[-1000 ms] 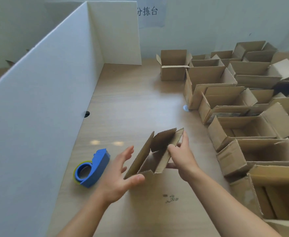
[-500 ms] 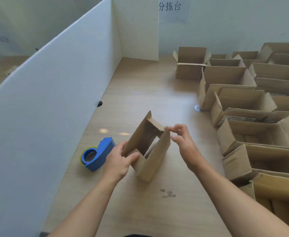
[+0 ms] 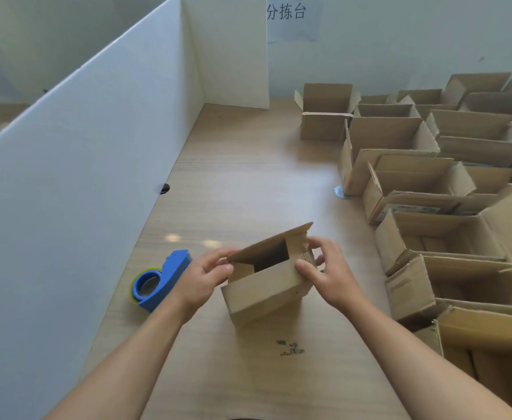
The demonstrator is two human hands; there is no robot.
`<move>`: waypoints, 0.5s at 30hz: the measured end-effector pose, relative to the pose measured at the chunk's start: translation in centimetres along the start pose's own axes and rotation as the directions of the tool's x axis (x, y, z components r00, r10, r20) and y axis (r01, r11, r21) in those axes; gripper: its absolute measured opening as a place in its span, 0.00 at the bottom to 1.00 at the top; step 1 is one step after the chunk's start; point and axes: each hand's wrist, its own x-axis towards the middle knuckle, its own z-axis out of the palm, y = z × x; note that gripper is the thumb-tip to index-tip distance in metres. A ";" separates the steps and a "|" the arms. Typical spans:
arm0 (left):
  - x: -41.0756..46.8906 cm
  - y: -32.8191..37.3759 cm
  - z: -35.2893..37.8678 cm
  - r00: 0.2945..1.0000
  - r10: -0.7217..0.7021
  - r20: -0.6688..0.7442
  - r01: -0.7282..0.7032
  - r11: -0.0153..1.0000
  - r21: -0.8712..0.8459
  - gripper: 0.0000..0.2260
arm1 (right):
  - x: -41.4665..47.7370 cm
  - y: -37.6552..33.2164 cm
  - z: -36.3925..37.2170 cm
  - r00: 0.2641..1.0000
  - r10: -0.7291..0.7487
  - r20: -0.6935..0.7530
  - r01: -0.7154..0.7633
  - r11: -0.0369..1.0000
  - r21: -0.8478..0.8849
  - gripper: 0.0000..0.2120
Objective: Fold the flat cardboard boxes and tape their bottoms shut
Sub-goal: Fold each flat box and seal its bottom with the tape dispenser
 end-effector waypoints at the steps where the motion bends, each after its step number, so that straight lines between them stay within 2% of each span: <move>1: -0.2 -0.1 -0.1 0.999 0.014 0.038 -0.014 1.000 -0.008 0.15 | 0.0 -0.1 0.3 0.999 0.035 -0.025 -0.035 0.999 0.027 0.25; 3: -0.3 -0.3 -0.2 0.996 0.055 0.063 -0.059 0.996 0.067 0.22 | 0.1 -0.5 0.8 0.997 0.071 -0.005 -0.071 0.997 0.034 0.34; 6: -0.5 -1.2 0.0 0.978 0.182 0.103 -0.208 0.906 0.368 0.23 | 0.0 -0.3 1.3 0.995 0.099 0.035 -0.101 0.992 0.078 0.37; 8: -0.5 -2.6 0.0 0.961 0.257 0.101 -0.271 0.806 0.527 0.21 | 0.0 -0.1 1.1 0.994 0.094 0.050 -0.098 0.991 0.091 0.31; 9: -0.4 -3.1 0.1 0.960 0.271 0.071 -0.264 0.787 0.558 0.18 | 0.0 0.1 1.1 0.995 0.079 0.063 -0.084 0.994 0.073 0.27; 12: 0.1 -3.7 0.5 0.966 0.257 -0.034 -0.195 0.808 0.557 0.16 | -0.2 0.6 1.1 0.995 0.049 0.083 -0.053 0.998 0.039 0.20; 15: 0.7 -3.1 1.6 0.969 0.235 -0.072 -0.163 0.834 0.528 0.17 | -0.3 0.6 1.5 0.997 0.075 -0.003 -0.075 0.995 0.059 0.15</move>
